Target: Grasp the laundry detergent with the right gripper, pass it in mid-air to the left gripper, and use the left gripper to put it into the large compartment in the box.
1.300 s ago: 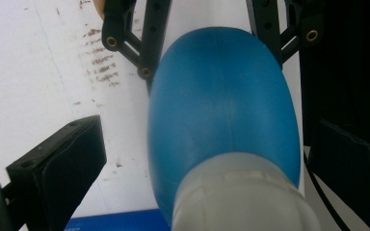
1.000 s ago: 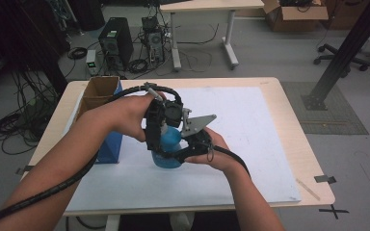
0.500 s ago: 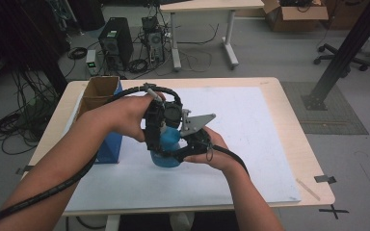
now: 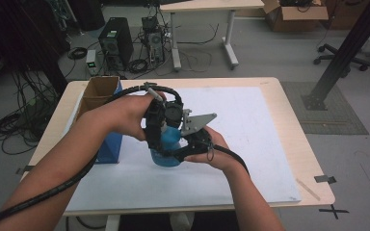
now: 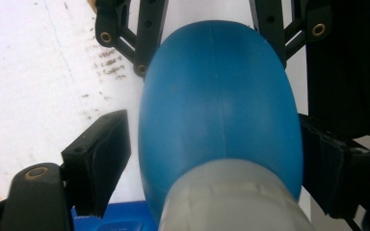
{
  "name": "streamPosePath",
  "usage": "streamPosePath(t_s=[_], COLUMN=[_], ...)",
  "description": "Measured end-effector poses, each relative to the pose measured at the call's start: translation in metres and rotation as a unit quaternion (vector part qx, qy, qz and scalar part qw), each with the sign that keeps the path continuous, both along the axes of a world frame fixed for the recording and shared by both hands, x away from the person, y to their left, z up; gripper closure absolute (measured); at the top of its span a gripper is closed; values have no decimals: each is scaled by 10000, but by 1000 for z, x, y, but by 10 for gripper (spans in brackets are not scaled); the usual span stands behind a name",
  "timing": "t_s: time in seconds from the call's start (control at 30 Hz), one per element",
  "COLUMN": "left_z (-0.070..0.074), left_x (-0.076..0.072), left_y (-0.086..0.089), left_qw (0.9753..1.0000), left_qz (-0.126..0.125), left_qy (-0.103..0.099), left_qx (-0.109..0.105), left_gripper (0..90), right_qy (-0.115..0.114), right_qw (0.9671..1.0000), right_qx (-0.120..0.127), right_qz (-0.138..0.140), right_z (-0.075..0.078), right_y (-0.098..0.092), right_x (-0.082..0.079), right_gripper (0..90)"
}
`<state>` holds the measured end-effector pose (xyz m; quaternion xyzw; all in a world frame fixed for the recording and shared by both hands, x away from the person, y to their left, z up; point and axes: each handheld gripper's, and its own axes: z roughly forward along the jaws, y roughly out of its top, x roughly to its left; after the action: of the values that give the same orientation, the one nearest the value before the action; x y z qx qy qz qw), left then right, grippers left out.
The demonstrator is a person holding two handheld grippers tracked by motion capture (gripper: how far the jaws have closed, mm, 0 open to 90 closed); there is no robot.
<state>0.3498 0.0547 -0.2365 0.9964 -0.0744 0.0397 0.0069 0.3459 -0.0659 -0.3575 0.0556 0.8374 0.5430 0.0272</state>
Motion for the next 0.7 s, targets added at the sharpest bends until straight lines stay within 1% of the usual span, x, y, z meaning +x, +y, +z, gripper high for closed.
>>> streamPosePath(t_s=[0.17,0.2,0.4,0.5,0.53,0.57,0.6,0.7], left_z=[1,1,-1,-1,-1,-1,-1,0], left_x=[-2,-2,-3,-3,-4,-4,-4,-4], left_y=[0,0,0,0,1,1,1,2], left_qw=[10000,10000,9999,10000,9999,9999,9999,9999], left_qz=[-22,-25,-61,-37,-42,-48,-50,-46], left_qy=[-42,-62,-64,-38,-31,-49,-58,-65], left_qx=[54,37,104,80,92,112,120,107], left_gripper=[220,231,254,269,272,276,276,295], right_qy=[-32,-46,-109,-128,-112,-18,4,4], right_qw=[10000,10000,9999,9999,9999,10000,10000,10000], right_qx=[11,11,1,1,1,48,63,46], right_qz=[29,36,67,84,80,55,35,46], right_z=[1,1,2,3,3,4,4,4], right_y=[1,1,3,3,3,3,4,4], right_x=[0,0,0,0,0,-1,-2,-2], right_gripper=[452,452,452,452,452,451,452,452])
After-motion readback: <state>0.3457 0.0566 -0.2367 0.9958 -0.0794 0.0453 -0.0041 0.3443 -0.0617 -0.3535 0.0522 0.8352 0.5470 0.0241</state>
